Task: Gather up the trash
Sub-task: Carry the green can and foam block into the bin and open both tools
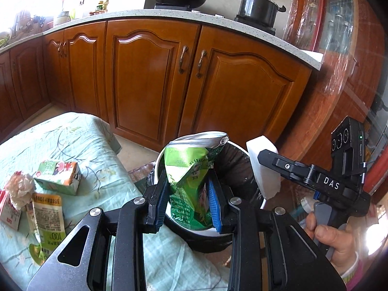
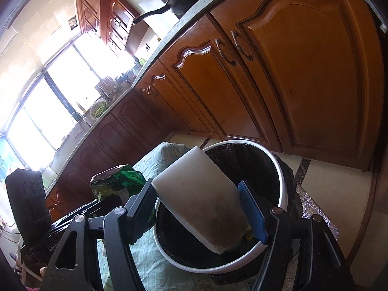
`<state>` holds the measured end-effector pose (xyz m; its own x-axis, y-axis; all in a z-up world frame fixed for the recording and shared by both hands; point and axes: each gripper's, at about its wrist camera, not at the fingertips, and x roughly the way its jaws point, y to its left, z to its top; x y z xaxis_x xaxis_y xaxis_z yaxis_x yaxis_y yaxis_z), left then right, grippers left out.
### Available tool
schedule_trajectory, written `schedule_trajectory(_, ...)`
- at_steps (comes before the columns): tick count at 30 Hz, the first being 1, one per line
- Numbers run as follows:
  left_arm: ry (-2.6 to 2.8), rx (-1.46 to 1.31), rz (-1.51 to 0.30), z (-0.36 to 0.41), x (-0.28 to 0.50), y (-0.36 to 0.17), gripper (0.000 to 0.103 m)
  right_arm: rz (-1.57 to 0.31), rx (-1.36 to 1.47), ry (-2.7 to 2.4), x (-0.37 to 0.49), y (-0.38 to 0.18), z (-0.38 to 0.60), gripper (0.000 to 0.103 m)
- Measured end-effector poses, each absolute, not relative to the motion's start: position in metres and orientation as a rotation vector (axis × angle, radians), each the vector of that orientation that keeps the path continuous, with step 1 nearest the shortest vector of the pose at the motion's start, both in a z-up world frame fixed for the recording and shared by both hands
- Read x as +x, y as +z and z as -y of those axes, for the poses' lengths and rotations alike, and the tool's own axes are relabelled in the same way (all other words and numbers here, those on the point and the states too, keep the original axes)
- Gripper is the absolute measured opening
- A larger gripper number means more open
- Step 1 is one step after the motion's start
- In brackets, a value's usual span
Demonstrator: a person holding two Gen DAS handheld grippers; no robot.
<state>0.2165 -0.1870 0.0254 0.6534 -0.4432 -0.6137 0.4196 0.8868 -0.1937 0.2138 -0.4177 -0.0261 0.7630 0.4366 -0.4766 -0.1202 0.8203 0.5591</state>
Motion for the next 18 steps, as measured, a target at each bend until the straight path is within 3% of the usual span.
schedule_trajectory(13, -0.501, -0.012, -0.771, 0.208, 0.245, 0.004, 0.028, -0.679, 0.525, 0.288, 0.232, -0.035, 0.427, 0.073)
schedule_trajectory(18, -0.506, -0.007, -0.79, 0.216, 0.252, -0.001, 0.028, -0.689, 0.544, 0.281, 0.237, -0.037, 0.43, 0.084)
